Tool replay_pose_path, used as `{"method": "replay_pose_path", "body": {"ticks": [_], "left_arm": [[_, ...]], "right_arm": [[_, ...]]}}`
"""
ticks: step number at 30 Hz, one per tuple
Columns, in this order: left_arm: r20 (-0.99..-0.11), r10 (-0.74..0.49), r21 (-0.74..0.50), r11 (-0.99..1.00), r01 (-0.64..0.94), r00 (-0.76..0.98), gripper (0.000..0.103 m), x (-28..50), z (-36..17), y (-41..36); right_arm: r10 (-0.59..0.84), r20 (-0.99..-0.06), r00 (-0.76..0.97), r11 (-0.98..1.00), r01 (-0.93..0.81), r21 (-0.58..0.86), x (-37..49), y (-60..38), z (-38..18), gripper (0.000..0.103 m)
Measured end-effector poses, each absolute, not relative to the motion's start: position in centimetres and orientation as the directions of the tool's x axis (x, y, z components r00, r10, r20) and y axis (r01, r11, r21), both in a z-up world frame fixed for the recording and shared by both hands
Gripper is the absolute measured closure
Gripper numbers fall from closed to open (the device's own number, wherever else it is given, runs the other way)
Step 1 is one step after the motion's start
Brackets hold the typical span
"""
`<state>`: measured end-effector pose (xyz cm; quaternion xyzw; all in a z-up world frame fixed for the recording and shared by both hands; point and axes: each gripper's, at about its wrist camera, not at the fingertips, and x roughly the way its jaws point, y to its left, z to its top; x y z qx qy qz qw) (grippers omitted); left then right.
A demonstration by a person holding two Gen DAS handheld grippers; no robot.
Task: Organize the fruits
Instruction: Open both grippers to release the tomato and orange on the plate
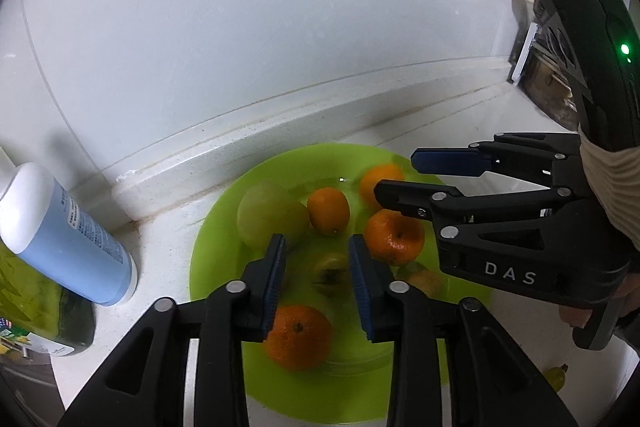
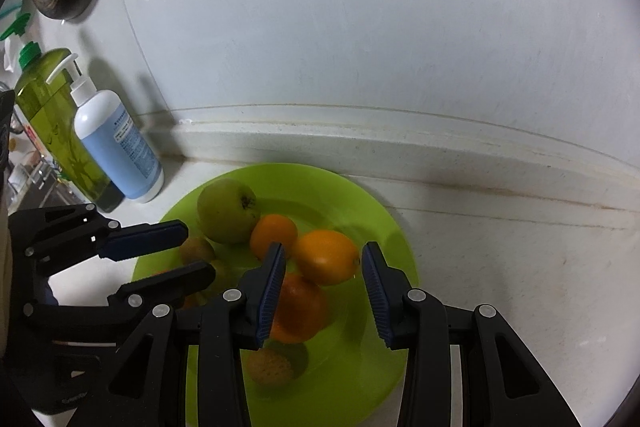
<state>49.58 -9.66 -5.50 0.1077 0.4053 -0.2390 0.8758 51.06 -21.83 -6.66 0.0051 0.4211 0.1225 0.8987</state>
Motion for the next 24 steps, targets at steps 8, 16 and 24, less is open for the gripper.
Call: {"method": "replay_pose_path", "body": {"ticks": [8, 16, 24], "left_arm": [[-0.74, -0.327, -0.024, 0.886, 0.463, 0.588, 0.07, 48.5, -4.3, -8.5], [-0.699, -0.339, -0.018, 0.888, 0.459, 0.629, 0.07, 46.1, -1.7, -7.4], [-0.631, -0.357, -0.018, 0.894, 0.447, 0.689, 0.056, 41.7, 1.5, -6.1]], "right_arm": [[0.22, -0.739, 0.637, 0.97, -0.22, 0.099, 49.0, -22.0, -5.3, 0.062], [0.23, -0.709, 0.667, 0.969, -0.223, 0.105, 46.0, -22.0, -3.0, 0.062], [0.184, -0.662, 0.727, 0.977, -0.207, 0.045, 41.6, -21.6, -0.3, 0.062]]}}
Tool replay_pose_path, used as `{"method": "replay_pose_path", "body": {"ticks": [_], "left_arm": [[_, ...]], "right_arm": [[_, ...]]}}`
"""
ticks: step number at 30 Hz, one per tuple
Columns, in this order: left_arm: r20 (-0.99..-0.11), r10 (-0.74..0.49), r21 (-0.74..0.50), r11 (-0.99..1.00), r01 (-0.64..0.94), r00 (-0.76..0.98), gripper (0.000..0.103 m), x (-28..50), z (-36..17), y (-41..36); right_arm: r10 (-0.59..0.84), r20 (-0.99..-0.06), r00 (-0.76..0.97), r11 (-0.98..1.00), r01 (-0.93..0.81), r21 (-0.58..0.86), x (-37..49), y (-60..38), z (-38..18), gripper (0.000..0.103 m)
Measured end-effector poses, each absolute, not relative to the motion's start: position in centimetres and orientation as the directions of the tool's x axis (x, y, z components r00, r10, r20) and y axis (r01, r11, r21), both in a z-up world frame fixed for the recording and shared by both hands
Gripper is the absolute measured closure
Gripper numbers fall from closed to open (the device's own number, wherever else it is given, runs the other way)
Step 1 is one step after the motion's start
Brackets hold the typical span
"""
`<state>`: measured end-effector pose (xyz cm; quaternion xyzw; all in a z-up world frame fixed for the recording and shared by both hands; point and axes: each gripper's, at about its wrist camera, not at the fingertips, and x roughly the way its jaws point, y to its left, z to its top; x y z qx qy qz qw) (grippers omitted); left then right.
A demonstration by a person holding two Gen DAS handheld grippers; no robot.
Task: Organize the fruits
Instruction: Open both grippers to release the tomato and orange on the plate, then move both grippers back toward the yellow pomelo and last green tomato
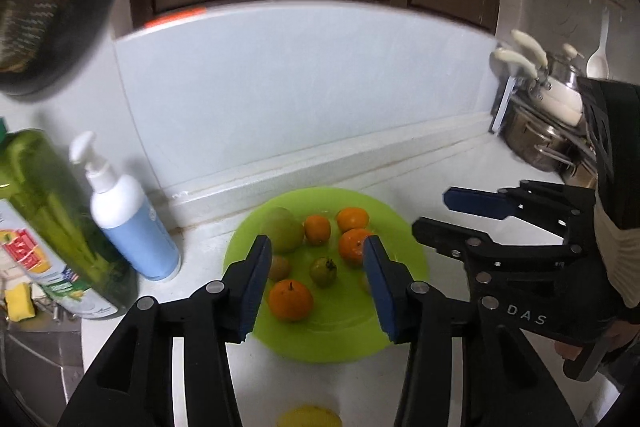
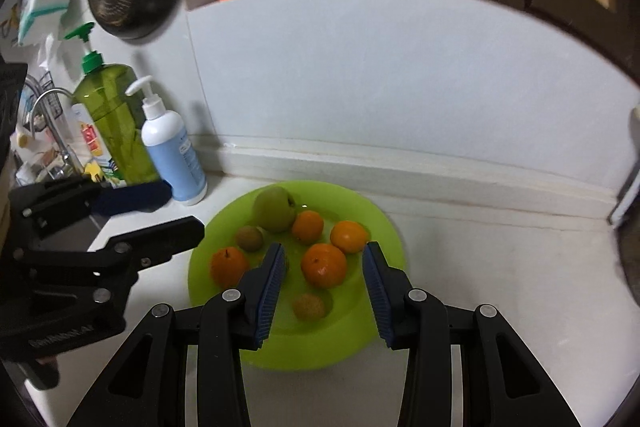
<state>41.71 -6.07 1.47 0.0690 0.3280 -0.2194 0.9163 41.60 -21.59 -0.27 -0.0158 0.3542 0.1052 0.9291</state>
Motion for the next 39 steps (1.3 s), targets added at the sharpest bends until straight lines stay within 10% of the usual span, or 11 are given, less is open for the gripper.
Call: {"method": "replay_pose_path", "body": {"ticks": [13, 39], "left_arm": [[-0.586, -0.345, -0.038, 0.915, 0.401, 0.733, 0.037, 34.3, 2.6, -3.5], [-0.631, -0.244, 0.056, 0.933, 0.357, 0.737, 0.03, 27.3, -3.3, -0.5]], "right_arm": [[0.096, -0.614, 0.784, 0.995, -0.09, 0.041, 33.3, -21.7, 1.8, 0.054], [-0.103, -0.641, 0.761, 0.978, 0.196, 0.076, 23.2, -21.2, -2.7, 0.047]]}}
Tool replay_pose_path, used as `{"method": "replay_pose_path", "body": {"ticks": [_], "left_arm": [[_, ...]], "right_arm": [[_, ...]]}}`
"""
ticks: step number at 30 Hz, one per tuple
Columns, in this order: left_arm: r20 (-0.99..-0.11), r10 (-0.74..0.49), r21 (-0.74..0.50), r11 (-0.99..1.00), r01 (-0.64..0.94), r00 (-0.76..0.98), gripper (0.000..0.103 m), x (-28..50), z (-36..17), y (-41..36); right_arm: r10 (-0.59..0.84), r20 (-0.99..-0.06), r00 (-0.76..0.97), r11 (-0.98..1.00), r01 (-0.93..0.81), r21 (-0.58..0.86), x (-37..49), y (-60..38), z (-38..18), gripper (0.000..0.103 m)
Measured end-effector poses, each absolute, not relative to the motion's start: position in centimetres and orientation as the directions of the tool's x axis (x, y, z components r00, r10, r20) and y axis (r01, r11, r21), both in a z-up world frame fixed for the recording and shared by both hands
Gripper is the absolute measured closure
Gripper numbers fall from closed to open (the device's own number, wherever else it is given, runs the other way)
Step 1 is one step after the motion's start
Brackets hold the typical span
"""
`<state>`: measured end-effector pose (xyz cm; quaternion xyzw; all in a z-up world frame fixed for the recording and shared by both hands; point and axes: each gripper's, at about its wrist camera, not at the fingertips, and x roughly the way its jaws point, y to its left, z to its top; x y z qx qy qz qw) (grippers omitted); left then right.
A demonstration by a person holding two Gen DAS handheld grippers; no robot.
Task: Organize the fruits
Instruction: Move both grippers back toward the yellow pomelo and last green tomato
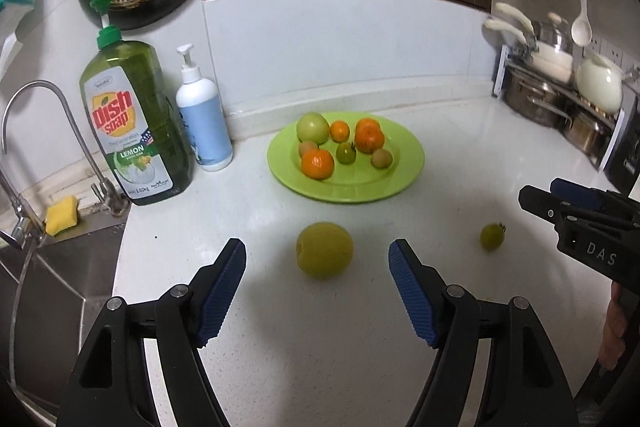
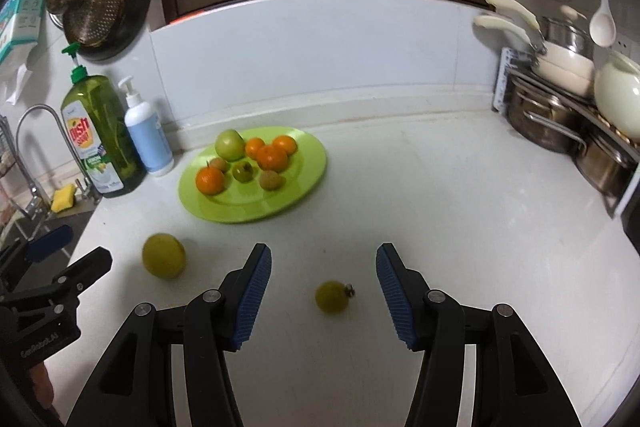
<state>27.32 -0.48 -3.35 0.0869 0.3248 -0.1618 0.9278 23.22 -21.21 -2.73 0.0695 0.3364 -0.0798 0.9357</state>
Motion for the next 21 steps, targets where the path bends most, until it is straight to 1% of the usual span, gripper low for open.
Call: {"method": "replay_pose_path", "body": {"ticks": [9, 13, 21], "left_arm": [[-0.632, -0.201, 0.153, 0.914, 0.375, 0.749, 0.03, 28.2, -5.6, -1.6], [-0.651, -0.206, 0.146, 0.91, 0.388, 0.73, 0.03, 29.0, -6.5, -2.0], [-0.686, -0.199, 0.141, 0.908, 0.396, 0.7, 0.03, 31.0, -8.2, -2.6]], "right_arm": [[-0.108, -0.71, 0.696, 0.972, 0.223, 0.071, 23.5, -21.7, -5.6, 0.047], [-0.089, -0.734, 0.673, 0.968, 0.232, 0.095, 24.2, -22.1, -6.6, 0.047], [-0.078, -0.76, 0.645, 0.967, 0.234, 0.099, 25.5, -22.3, -8.0, 0.048]]}}
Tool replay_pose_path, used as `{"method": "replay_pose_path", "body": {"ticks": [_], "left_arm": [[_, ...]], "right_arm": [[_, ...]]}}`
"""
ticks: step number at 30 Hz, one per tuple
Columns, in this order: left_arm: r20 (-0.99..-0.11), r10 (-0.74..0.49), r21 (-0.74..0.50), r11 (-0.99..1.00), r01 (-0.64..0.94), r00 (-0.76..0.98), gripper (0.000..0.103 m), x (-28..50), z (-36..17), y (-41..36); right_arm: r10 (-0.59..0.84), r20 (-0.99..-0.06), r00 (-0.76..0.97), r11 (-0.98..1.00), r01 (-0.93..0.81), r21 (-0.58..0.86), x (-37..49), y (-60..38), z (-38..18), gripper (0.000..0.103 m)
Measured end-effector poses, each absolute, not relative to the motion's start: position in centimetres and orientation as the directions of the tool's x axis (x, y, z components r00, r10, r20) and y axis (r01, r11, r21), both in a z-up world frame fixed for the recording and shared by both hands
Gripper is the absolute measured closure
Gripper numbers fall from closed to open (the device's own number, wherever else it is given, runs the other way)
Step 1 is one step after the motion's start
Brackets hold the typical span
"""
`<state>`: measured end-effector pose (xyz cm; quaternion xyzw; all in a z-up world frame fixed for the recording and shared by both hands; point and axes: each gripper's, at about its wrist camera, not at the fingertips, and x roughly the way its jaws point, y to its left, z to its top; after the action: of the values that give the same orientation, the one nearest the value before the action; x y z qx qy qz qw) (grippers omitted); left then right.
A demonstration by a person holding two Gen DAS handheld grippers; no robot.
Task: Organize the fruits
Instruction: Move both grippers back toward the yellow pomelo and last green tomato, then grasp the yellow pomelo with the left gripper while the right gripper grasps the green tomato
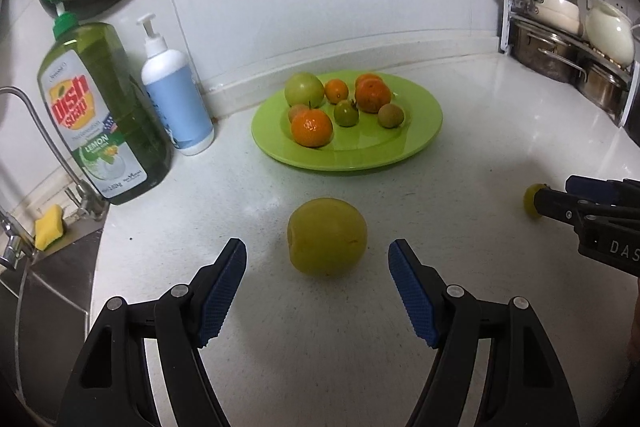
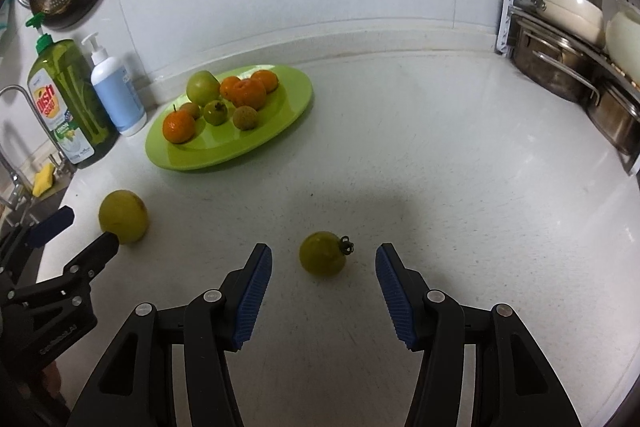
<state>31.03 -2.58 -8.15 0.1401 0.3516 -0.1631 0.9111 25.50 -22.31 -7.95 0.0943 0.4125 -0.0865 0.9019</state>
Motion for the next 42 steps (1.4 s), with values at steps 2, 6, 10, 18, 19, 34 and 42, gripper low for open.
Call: {"method": "replay_pose_path", "body": {"ticks": [2, 6, 10, 18, 19, 34, 42], "left_arm": [[-0.693, -0.199, 0.14, 0.906, 0.4, 0.693, 0.03, 31.4, -8.4, -2.7], [-0.702, -0.203, 0.133, 0.904, 0.406, 0.682, 0.033, 32.1, -8.8, -3.0], [-0.709, -0.208, 0.129, 0.901, 0.413, 0.674, 0.039, 32.6, -9.3, -3.2], [-0.709, -0.195, 0.151, 0.897, 0.415, 0.678, 0.049, 33.4, -9.7, -3.7], [-0.711, -0.199, 0.148, 0.895, 0.42, 0.675, 0.052, 33.6, -9.8, -3.7], [-0.707, -0.224, 0.146, 0.882, 0.448, 0.671, 0.054, 33.2, -9.2, -3.8], [-0.686, -0.259, 0.122, 0.881, 0.458, 0.68, 0.054, 32.2, -7.5, -3.9]], "right_arm": [[-0.073, -0.768, 0.636, 0.966, 0.237, 0.105, 25.9, -22.5, -8.3, 0.049], [-0.064, -0.781, 0.621, 0.966, 0.235, 0.108, 26.5, -22.7, -8.9, 0.054], [-0.059, -0.785, 0.617, 0.966, 0.233, 0.11, 26.9, -22.6, -9.2, 0.054], [-0.059, -0.795, 0.604, 0.967, 0.232, 0.105, 27.4, -22.6, -9.7, 0.064], [-0.059, -0.796, 0.603, 0.968, 0.231, 0.103, 27.5, -22.6, -9.8, 0.064], [-0.046, -0.788, 0.614, 0.975, 0.198, 0.098, 27.5, -22.1, -9.6, 0.073], [-0.026, -0.77, 0.637, 0.98, 0.167, 0.105, 27.1, -21.8, -8.6, 0.073]]}}
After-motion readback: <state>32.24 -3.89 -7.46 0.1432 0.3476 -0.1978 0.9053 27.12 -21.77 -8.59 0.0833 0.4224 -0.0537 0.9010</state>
